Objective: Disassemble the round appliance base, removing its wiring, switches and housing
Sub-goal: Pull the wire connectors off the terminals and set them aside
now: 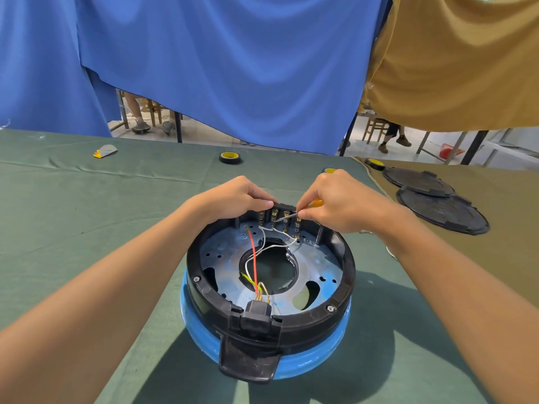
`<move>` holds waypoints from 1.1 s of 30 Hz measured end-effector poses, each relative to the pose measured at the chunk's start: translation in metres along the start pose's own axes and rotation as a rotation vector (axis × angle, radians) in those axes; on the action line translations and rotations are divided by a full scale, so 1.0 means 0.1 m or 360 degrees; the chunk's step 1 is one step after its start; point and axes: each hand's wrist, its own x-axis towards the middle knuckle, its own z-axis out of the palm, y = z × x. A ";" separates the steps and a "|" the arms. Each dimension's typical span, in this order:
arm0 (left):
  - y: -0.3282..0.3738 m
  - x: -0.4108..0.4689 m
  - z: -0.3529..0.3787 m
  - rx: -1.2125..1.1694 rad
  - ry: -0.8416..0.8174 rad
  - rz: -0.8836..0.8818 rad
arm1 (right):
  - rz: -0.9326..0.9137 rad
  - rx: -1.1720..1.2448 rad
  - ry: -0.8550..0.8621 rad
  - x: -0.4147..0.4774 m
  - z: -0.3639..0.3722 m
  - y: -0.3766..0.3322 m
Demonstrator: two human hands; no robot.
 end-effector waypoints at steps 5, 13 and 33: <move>-0.01 0.01 0.01 -0.0010 0.0010 0.0006 | 0.0019 -0.0012 -0.0154 0.16 -0.17 0.02; 0.01 -0.01 0.01 0.0043 0.0028 0.0028 | -0.0008 0.0001 -0.0456 0.41 -0.36 -0.01; 0.03 -0.01 0.00 0.0139 -0.0060 0.0094 | -0.0044 -0.0147 -0.0075 0.00 -0.08 -0.08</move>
